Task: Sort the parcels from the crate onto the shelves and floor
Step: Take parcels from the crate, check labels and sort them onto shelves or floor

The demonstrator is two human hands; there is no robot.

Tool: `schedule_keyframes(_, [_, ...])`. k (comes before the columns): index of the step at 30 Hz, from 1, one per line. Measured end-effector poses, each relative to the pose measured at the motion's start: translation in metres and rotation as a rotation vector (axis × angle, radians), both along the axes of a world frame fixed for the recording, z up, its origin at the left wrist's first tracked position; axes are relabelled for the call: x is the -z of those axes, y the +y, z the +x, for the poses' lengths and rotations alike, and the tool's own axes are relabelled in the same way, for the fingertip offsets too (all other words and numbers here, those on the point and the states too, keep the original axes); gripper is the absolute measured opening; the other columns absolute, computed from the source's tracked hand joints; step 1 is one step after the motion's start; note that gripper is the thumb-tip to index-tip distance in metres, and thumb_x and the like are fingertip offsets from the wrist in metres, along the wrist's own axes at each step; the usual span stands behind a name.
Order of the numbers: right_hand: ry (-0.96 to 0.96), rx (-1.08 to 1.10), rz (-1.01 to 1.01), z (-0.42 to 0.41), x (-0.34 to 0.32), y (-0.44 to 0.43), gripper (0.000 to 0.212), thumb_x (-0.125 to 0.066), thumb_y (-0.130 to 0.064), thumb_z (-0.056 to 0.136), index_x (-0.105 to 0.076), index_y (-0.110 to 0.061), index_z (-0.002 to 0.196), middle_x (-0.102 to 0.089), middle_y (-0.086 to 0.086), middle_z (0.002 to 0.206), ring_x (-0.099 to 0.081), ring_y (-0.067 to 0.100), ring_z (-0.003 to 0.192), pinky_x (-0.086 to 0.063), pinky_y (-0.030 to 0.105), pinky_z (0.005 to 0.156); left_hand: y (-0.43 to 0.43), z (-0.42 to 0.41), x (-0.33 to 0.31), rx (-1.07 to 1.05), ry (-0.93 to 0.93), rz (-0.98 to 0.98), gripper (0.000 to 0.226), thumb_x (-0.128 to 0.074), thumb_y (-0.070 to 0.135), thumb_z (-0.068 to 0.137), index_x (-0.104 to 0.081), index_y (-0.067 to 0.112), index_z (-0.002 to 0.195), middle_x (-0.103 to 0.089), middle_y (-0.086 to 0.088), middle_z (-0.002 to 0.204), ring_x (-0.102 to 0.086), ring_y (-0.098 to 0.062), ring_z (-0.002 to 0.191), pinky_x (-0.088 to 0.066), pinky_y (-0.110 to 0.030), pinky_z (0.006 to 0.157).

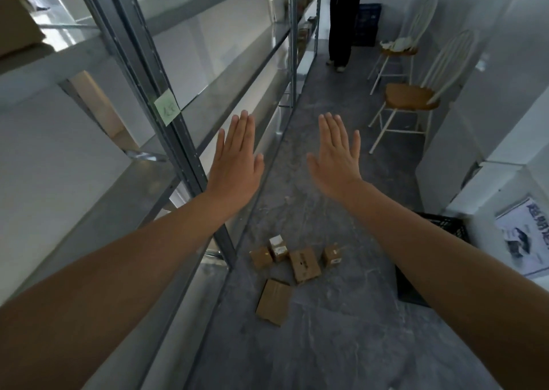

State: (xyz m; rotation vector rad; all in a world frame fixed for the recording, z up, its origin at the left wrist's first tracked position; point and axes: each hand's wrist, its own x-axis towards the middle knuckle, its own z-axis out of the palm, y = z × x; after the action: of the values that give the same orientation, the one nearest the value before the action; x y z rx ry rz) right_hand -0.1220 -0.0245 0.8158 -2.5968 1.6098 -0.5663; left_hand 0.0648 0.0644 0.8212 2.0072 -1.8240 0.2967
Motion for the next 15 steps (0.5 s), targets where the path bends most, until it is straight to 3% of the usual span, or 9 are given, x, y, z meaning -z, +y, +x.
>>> schedule_keyframes(15, [0.029,-0.082,0.149,0.024,0.059,-0.077,0.074,-0.037,-0.031,0.100,0.007,-0.013,0.157,0.009,0.001,0.165,0.015,0.015,0.150,0.011,0.051,0.120,-0.073,0.023,0.069,-0.040,0.089,0.148,0.068,-0.035,0.025,0.103,0.003,0.009,0.156,0.006,-0.007,0.165,0.010,-0.018,0.151,0.008,-0.038,0.123])
